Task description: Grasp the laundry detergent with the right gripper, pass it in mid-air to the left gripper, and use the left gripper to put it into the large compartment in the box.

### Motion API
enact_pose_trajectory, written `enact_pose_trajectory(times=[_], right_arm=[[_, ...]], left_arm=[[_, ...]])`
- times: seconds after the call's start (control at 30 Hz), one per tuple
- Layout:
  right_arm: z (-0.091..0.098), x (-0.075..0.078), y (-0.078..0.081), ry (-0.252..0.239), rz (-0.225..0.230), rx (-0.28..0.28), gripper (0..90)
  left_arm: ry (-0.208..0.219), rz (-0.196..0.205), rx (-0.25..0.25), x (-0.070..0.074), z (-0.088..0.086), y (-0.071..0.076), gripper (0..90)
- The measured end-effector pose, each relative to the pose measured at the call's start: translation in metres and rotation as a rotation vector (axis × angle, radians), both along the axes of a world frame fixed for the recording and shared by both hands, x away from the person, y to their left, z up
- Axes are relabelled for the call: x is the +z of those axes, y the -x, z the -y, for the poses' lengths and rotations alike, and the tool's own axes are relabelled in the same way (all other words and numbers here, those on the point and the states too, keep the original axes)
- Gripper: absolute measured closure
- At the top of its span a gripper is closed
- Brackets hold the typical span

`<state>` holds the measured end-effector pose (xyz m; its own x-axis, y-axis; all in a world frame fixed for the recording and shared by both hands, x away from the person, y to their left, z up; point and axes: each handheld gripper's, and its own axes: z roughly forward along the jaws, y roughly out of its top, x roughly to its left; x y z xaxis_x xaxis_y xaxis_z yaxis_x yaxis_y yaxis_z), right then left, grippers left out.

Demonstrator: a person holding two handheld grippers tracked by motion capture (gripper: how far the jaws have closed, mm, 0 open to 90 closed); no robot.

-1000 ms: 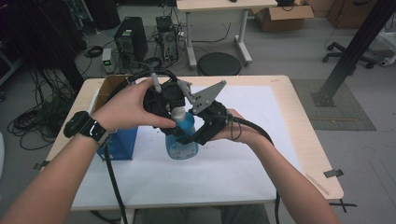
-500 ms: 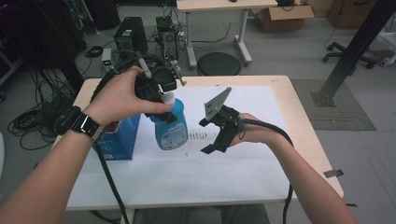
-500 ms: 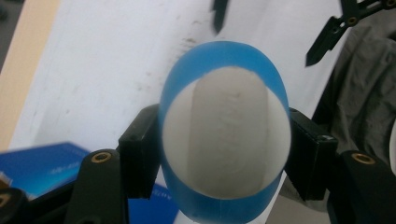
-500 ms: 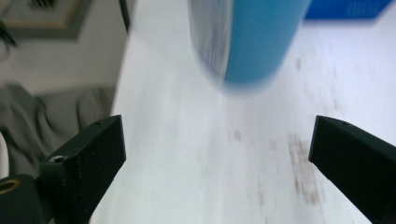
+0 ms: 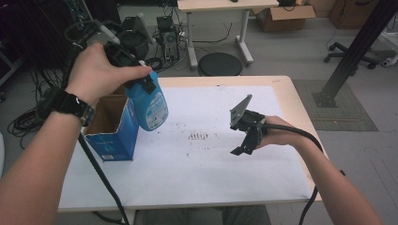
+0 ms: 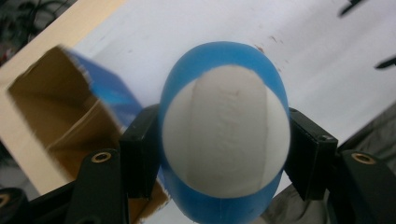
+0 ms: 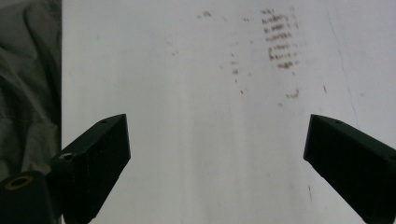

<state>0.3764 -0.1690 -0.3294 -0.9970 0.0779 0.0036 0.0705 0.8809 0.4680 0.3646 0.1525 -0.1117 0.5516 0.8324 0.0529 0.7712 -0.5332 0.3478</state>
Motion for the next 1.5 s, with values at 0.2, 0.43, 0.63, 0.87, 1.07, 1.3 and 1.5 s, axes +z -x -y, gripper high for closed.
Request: enact_pose_trajectory(times=[0.2,0.43,0.63,0.87,1.07,1.3,1.5], right_arm=[[0.021,0.004,0.000,0.026,0.024,-0.046,8.2],[0.036,0.004,0.000,0.127,0.068,-0.083,8.8],[0.046,0.003,0.000,0.166,0.082,-0.101,8.9],[0.054,0.004,0.000,0.188,0.084,-0.109,9.1],[0.058,0.004,0.000,0.199,0.087,-0.114,9.3],[0.060,0.002,0.000,0.213,0.087,-0.120,9.3],[0.059,-0.001,0.001,0.231,0.085,-0.123,9.3]], left_arm=[[0.001,0.004,0.210,0.015,-0.030,-0.005,38.1],[0.012,0.024,0.377,0.023,-0.062,-0.009,38.0],[0.010,0.047,0.455,0.023,-0.078,-0.013,38.0],[-0.002,0.064,0.513,0.017,-0.089,-0.017,38.1],[-0.012,0.062,0.532,0.008,-0.096,-0.020,38.1],[-0.024,0.049,0.536,-0.014,-0.103,-0.025,38.1],[-0.018,0.025,0.541,-0.040,-0.110,-0.029,38.1]])
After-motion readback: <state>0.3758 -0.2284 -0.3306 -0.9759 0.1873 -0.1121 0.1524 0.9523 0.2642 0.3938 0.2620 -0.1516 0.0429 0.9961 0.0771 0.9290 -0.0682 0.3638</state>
